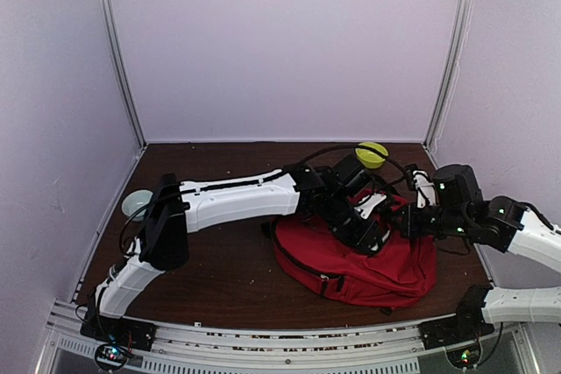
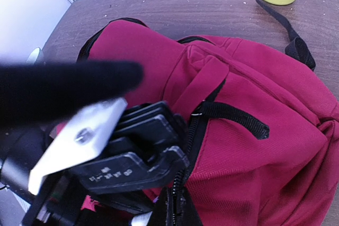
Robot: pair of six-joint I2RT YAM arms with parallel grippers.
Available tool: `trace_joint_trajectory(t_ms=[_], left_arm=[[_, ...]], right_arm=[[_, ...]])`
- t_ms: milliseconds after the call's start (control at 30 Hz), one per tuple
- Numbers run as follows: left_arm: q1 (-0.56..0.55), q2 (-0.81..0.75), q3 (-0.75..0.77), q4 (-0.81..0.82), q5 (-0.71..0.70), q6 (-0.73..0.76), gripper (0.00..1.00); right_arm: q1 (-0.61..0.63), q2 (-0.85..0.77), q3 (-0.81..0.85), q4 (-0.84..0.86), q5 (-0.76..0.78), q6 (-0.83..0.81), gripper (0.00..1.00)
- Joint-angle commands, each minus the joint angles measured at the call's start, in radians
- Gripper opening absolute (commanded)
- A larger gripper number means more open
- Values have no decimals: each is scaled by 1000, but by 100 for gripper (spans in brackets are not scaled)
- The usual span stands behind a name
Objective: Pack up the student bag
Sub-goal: Place the pen in the lower front pocket of the bag.
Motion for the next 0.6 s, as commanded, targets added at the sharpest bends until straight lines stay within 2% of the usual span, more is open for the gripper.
trace_joint_trajectory(t_ms=[0, 167, 567], left_arm=[[1, -37, -34, 124, 82, 17, 39], [1, -122, -104, 128, 29, 70, 49], [1, -448, -377, 127, -265, 226, 49]], right_arm=[[7, -12, -16, 43, -15, -3, 0], [6, -21, -47, 82, -12, 6, 0], [6, 13, -38, 90, -15, -17, 0]])
